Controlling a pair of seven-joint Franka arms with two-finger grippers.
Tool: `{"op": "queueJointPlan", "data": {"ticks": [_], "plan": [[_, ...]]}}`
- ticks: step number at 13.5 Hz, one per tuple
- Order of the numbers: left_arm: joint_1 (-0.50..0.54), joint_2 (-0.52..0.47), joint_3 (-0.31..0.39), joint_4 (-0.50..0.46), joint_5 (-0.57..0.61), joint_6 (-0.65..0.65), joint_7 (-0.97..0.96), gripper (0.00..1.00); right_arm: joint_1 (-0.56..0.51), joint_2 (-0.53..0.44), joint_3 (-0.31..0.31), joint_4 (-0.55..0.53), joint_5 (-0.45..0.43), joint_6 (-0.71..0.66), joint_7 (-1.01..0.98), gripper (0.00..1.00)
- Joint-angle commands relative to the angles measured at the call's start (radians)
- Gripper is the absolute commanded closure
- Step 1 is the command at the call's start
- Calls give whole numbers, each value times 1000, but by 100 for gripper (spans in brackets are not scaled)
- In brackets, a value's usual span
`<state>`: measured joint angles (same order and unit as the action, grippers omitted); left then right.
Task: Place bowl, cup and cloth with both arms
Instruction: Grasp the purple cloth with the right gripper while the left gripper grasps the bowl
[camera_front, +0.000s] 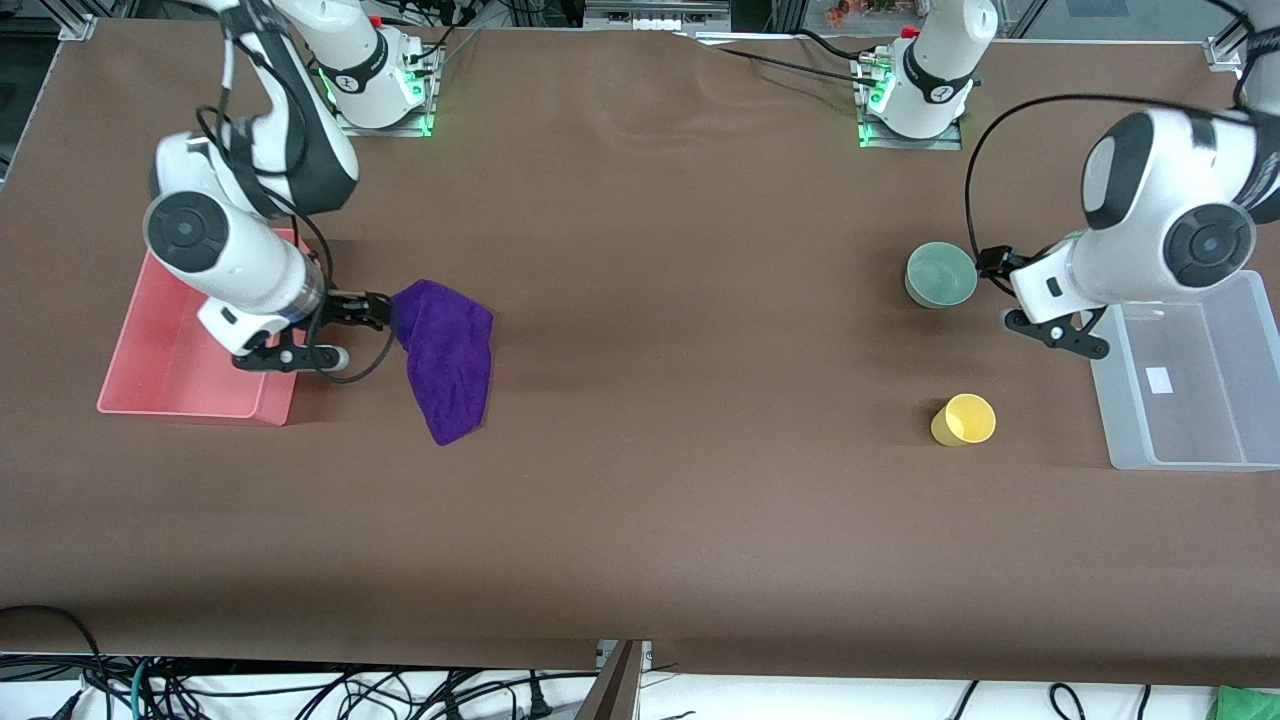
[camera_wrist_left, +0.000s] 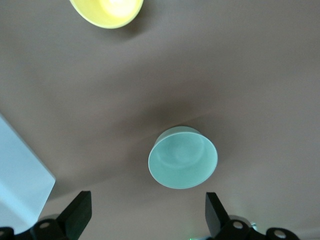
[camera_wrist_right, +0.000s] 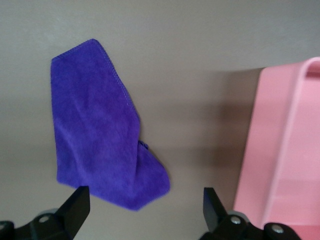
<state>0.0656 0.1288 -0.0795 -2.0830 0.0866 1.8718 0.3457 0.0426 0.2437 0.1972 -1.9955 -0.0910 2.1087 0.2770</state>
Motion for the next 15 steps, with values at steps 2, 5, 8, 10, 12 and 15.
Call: {"op": "queueJointPlan", "data": {"ticks": [2,5,8,10,12,15], "plan": [[5,-46,-8,-248,83,298,85,0,66,110,4,-5,-9,141,116,0],[28,-8,-8,-360,104,512,160,0,92,222,2,0,-10,279,137,0],[28,20,-10,-428,105,631,225,1,112,285,1,1,-15,344,142,0],[37,67,-8,-434,107,708,297,19,118,302,1,-2,-16,340,142,0],[54,90,-10,-434,107,733,347,68,128,316,1,-8,-18,336,157,2],[71,89,-11,-434,108,733,372,100,132,324,1,-9,-18,335,180,85]]}}
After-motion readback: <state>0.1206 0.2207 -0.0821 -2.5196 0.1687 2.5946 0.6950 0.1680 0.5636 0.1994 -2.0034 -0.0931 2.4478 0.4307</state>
